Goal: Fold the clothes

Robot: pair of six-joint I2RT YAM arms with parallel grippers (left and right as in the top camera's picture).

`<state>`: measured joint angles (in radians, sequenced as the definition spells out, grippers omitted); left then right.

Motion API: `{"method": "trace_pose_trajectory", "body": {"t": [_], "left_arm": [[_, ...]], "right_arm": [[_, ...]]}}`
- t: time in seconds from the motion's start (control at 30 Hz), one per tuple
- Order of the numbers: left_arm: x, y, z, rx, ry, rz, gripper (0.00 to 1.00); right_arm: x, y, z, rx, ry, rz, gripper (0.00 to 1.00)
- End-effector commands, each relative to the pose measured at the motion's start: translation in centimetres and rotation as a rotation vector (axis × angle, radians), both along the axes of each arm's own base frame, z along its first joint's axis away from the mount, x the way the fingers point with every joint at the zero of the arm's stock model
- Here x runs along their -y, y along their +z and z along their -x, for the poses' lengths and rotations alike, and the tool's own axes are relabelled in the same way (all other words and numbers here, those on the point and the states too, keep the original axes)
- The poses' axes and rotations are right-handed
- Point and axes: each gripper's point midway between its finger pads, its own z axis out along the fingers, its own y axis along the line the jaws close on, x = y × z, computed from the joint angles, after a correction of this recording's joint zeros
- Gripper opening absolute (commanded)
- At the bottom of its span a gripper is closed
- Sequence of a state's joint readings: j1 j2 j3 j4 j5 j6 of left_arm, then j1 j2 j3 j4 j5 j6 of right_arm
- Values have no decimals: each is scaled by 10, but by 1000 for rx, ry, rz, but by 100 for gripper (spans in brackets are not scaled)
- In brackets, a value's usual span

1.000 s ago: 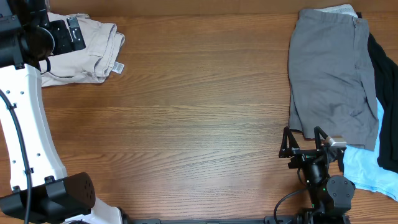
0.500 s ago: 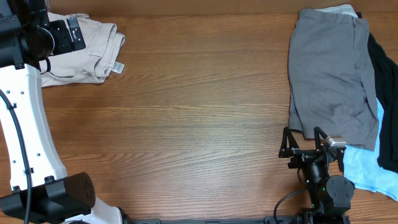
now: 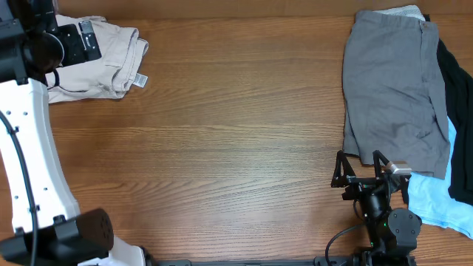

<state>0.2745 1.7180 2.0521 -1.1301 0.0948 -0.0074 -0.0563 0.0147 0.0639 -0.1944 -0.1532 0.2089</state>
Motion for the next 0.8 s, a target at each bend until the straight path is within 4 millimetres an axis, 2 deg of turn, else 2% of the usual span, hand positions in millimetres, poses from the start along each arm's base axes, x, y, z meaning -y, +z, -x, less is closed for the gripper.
{"method": "trace_pose_trajectory", "body": {"t": [0.0,0.13,0.27,0.4,0.57,0.67,0.77], "left_arm": [[18,54,28,133,-28,-30,100],[39,88,55,221,-63,-50,100],[70,118,89,307,-129,-80,100],[89,126,125,369,-170,-92,100],[100,96,147,395,-210,-62,100],[101,66,155,412,-209,-62,100],[106,27,165,432,-229,-53,100]], "right_arm": [[-2,2,0,15,12,1,100],[-2,2,0,15,11,1,100],[-2,2,0,15,12,1,100],[-2,2,0,15,12,1,100],[-2,2,0,15,12,1,100],[-2,2,0,15,12,1,100],[-2,2,0,15,12,1,100]]}}
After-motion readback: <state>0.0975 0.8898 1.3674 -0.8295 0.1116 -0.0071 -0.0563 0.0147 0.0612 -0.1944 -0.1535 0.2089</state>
